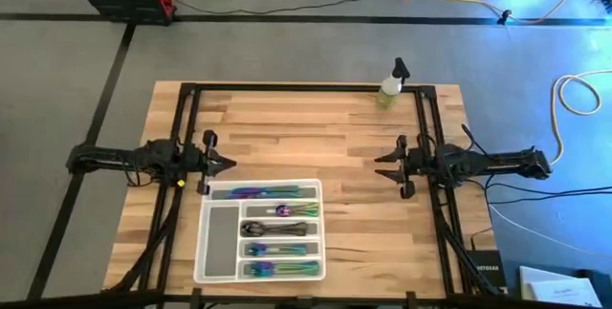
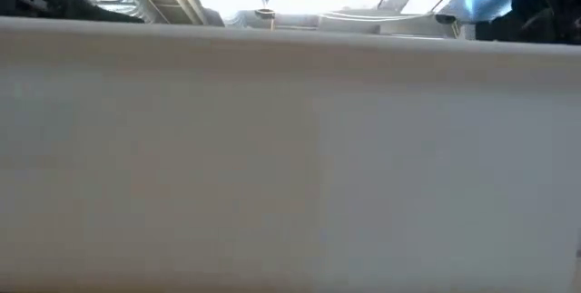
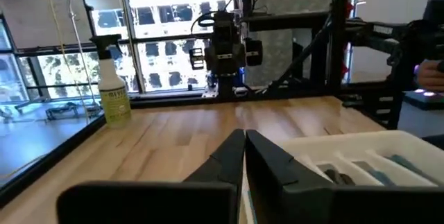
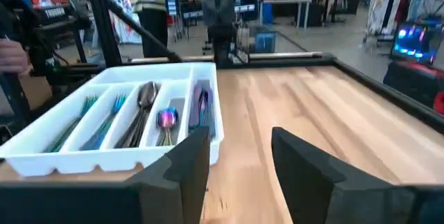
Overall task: Sort silverware
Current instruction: Return to Home Position
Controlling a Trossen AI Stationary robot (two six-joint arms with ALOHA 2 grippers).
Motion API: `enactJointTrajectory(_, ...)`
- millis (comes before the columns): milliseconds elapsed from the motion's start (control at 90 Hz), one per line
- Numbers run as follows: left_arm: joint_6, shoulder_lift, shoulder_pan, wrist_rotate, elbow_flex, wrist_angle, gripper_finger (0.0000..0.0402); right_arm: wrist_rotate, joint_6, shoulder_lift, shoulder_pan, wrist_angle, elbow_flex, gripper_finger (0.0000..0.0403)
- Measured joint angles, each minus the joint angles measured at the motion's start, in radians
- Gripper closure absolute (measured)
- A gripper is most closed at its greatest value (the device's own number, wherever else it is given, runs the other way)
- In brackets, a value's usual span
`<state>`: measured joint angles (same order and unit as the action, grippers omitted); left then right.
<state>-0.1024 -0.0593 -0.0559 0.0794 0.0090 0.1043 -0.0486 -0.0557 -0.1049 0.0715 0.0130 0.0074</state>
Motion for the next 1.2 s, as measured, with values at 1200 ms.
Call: enactJointTrajectory(1200,0.046,-0.046,0.004,0.009,0.0,-0.085,0.0402,0.0,0.192,-0.003,0.0,0.004,0.0,0.0265)
